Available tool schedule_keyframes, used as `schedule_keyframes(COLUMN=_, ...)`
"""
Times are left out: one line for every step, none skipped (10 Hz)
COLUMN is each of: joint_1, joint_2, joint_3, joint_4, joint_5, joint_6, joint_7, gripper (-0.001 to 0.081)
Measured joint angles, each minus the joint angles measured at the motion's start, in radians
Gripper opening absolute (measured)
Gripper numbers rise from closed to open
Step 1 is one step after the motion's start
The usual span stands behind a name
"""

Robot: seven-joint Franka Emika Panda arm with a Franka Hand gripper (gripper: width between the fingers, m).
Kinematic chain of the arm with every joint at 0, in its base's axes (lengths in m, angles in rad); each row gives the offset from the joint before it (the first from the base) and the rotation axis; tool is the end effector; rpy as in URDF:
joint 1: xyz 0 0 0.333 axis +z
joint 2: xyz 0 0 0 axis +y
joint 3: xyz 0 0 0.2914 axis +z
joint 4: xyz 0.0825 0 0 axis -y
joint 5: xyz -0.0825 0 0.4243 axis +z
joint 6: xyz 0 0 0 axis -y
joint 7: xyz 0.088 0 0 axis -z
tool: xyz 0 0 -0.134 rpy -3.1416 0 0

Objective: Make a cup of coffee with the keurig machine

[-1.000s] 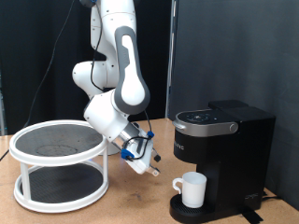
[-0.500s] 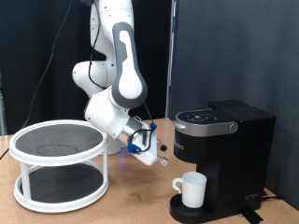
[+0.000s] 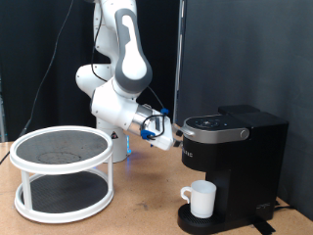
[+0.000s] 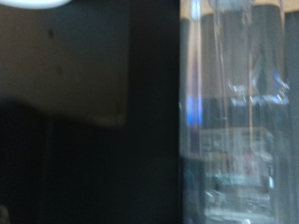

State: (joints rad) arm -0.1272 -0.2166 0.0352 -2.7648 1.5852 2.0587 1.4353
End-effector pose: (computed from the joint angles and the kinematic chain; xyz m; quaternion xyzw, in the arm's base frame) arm 0.4084 0.0385 0.2132 -0.1632 0.8170 0.4595 0.3078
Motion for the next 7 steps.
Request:
schedule_keyframes(joint_1=0.0, joint_2=-0.038, joint_3=0.0, joint_4=-0.009, joint_5=-0.008, joint_6=-0.016, joint_7=0.016, gripper=0.0734)
schedule_keyframes(joint_1=0.0, joint_2=-0.077, joint_3=-0.001, joint_4=-0.016, joint_5=-0.016, joint_6=-0.035, joint_7=0.03, gripper=0.0734)
schedule_keyframes(joint_1=0.0, joint_2=-0.114, joint_3=-0.002, joint_4=-0.02, joint_5=-0.028, joint_6=-0.06, joint_7=0.044, gripper=0.0734)
schedule_keyframes(joint_1=0.0, joint_2=-0.15, joint_3=-0.003, joint_4=-0.022, joint_5=-0.039, joint_6=-0.087, joint_7=0.057, gripper=0.0734)
schedule_keyframes(joint_1=0.0, joint_2=-0.184, joint_3=-0.005, joint_4=-0.023, joint_5=-0.049, joint_6=-0.117, joint_7=0.077, gripper=0.0734)
schedule_keyframes(joint_1=0.0, joint_2=-0.218, joint_3=-0.007, joint_4=-0.023, joint_5=-0.054, joint_6=-0.144, joint_7=0.098, gripper=0.0734)
schedule_keyframes(joint_1=0.0, joint_2=-0.254, joint_3=-0.007, joint_4=-0.022, joint_5=-0.055, joint_6=-0.157, joint_7=0.122, gripper=0.0734)
